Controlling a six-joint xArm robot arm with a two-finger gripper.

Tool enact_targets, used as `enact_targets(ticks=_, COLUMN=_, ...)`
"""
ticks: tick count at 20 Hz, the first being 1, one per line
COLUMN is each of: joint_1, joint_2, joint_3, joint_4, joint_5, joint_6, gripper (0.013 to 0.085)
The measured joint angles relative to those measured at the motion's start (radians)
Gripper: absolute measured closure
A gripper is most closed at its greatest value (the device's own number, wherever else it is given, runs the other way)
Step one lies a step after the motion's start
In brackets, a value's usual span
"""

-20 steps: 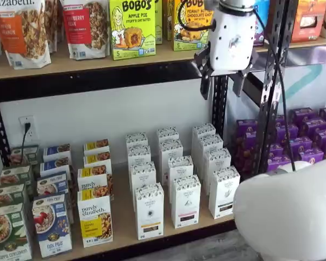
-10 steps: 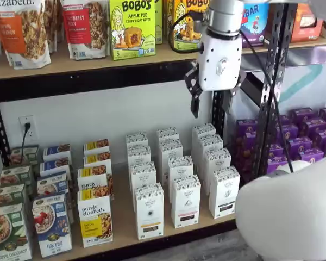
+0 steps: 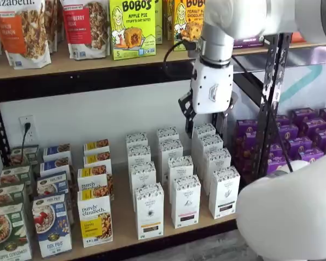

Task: Pick up the white box with a yellow strip in the middle, on the bottom shelf, the fourth box from the left

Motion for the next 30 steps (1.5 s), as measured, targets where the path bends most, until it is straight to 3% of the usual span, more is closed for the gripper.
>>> enact_targets(ticks=6, joint_1=0.006, joint_2=0.035, joint_3=0.059, joint_4=-0.009, joint_5=-0.104, joint_6=0.006, gripper=0.013)
enact_targets(ticks=10, joint_1=0.006, joint_2=0.096, joint_3=0.11, joint_4=0.011, joint_5=-0.227, joint_6=-0.008, gripper=0.013)
enact_targets(ticks=14, joint_1=0.02, joint_2=0.159, joint_3=0.121, joint_4=0.003, joint_5=-0.291, joint_6=0.008, gripper=0.013)
enact_targets(ticks=21, joint_1=0.042, joint_2=0.317, joint_3=0.116, joint_4=-0.018, joint_5=-0.435, joint_6=0.04, gripper=0.013)
enact_targets(ticks=27, joint_1=0.036, joint_2=0.433, joint_3=0.089, joint_4=-0.025, joint_5=-0.546, joint_6=0.036, gripper=0.013)
enact_targets(ticks=30, joint_1=0.02, joint_2=0.516, joint_3=0.06, joint_4=-0.015, joint_5=-0.6, joint_6=0.012, gripper=0.013)
